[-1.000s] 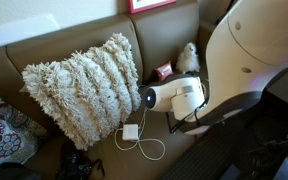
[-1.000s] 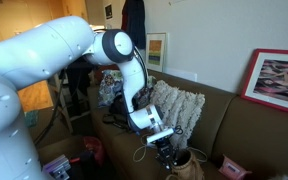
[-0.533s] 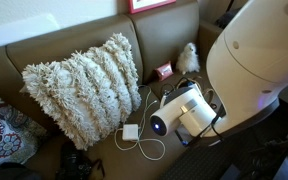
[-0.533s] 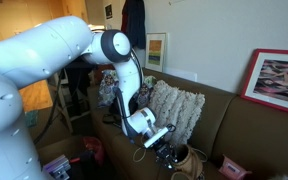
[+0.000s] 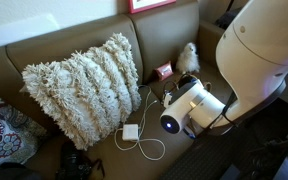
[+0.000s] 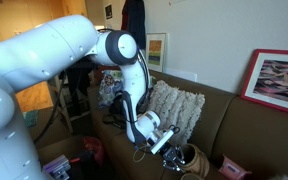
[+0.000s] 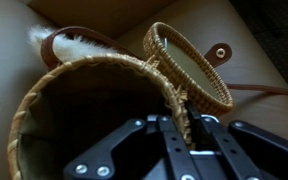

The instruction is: Move the brown bag to the left near the pillow

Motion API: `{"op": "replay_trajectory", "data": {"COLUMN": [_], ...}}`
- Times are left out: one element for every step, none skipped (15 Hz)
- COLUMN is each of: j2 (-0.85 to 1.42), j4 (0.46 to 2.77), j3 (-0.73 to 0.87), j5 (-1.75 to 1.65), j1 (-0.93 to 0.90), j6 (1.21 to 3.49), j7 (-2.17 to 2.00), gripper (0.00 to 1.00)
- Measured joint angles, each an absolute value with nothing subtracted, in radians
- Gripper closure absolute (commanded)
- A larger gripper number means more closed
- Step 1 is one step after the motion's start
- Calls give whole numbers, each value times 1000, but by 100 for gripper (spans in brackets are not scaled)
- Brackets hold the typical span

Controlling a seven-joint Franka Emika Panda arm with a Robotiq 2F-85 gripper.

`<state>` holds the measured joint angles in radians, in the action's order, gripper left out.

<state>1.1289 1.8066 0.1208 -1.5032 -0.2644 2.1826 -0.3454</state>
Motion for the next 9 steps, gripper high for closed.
{"op": "replay_trajectory", "data": {"j2": [1129,1128,1128,1127,1126,1126,1126,1126,1126], "j4": [1806,1805,1804,1804,1804,1804,1804,1804,1804], "j3": [110,102,95,88,82,77,73,69,66], "j5": [-1517,-1526,-1532,-1539,-1548,-1559,-1570,-1582,-1593], "j1": [-248,-234,-222,-212,-203,-196,-190,-185,-182], "j6": [2182,2181,2181,2181,2181,2181,2181,2181,2181], "j7": [-348,-349,-349,-350,-352,-358,-367,-376,-384], "gripper": [95,95,95,95,95,95,95,95,95]}}
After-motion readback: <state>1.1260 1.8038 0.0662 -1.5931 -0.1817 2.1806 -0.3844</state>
